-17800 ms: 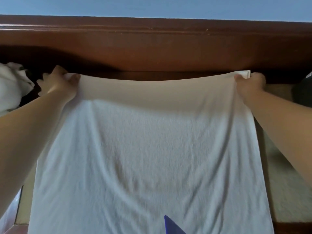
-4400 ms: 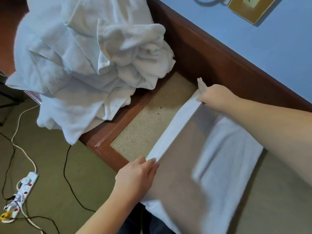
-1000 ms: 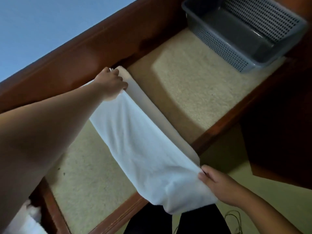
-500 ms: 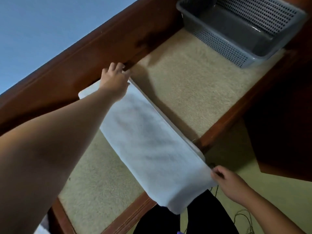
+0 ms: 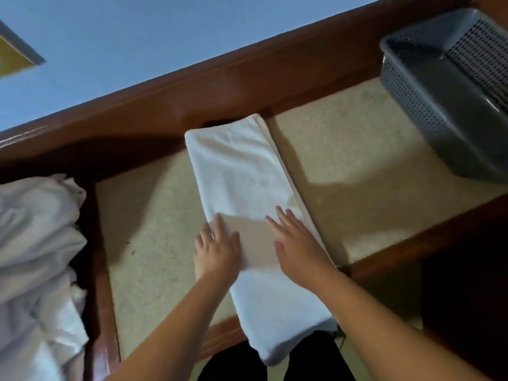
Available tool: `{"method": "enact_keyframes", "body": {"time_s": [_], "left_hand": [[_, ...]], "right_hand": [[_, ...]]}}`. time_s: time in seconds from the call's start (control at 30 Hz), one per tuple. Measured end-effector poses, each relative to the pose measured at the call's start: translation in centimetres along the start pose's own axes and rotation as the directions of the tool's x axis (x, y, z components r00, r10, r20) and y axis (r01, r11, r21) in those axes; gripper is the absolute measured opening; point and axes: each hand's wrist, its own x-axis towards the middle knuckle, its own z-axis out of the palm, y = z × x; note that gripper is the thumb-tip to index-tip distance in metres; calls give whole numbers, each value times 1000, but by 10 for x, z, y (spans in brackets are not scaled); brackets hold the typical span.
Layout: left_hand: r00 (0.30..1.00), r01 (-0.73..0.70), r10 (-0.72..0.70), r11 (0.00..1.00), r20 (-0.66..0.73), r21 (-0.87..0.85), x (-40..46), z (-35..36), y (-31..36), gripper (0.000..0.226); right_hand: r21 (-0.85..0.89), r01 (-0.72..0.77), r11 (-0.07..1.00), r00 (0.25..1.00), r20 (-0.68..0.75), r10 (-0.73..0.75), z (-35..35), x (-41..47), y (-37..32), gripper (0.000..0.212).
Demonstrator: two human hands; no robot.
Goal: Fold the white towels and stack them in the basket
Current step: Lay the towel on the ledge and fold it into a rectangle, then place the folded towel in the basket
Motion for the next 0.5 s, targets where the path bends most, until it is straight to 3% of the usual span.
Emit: {"method": "enact_keyframes", "body": {"time_s": [0.17,0.27,0.4,0.5], "left_hand": [[985,-107,113,993,-128,54,18,8,11,77],[981,-172,175,984,-80,49,39,12,17,88],[989,-109,110,994,-102,20,43,24,22,107],[984,-60,51,997,-172,-49,38,27,23,118]], "right_hand": [[-135,174,975,980,125,-157,-12,92,-11,66],[-226,285,932,947,216,-237,-12,139,-35,66],[-309,519,797,833,390,-391,1,183,-51,56],[-440,555,706,821,428,-378,-1,225,-44,57]]}}
